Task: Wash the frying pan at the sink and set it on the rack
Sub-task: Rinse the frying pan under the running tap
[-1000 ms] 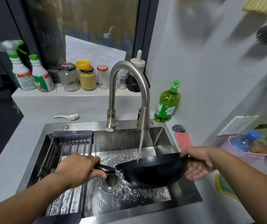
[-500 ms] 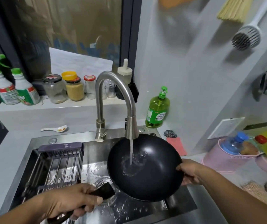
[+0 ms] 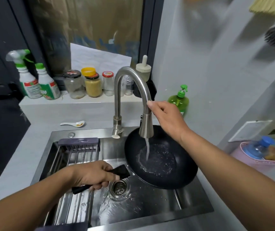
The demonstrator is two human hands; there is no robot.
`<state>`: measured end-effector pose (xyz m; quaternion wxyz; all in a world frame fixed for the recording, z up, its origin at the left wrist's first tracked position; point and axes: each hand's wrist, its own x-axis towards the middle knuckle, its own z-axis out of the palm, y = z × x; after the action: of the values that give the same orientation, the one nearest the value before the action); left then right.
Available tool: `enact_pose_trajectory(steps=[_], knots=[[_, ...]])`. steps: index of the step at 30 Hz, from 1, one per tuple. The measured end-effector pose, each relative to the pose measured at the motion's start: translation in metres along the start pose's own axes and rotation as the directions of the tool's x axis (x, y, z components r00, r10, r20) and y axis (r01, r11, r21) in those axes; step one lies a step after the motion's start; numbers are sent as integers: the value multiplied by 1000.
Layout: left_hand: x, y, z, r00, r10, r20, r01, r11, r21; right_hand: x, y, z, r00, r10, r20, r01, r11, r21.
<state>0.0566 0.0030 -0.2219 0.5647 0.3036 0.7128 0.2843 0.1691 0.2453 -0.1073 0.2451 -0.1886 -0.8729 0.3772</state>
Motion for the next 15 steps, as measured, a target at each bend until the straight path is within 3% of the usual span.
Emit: enact_pose_trajectory(steps=[6, 11, 15], knots=[[-6, -8, 4, 1000, 5, -9, -5, 999, 52, -4, -42, 50, 990, -28, 136, 13, 994, 108], [-11, -16, 9, 999, -26, -33, 25, 999, -37, 10, -74, 93, 988, -38, 150, 24, 995, 97], [-10, -17, 14, 998, -29, -62, 23, 995, -93, 18, -84, 106, 969, -15, 247, -8, 996, 93]])
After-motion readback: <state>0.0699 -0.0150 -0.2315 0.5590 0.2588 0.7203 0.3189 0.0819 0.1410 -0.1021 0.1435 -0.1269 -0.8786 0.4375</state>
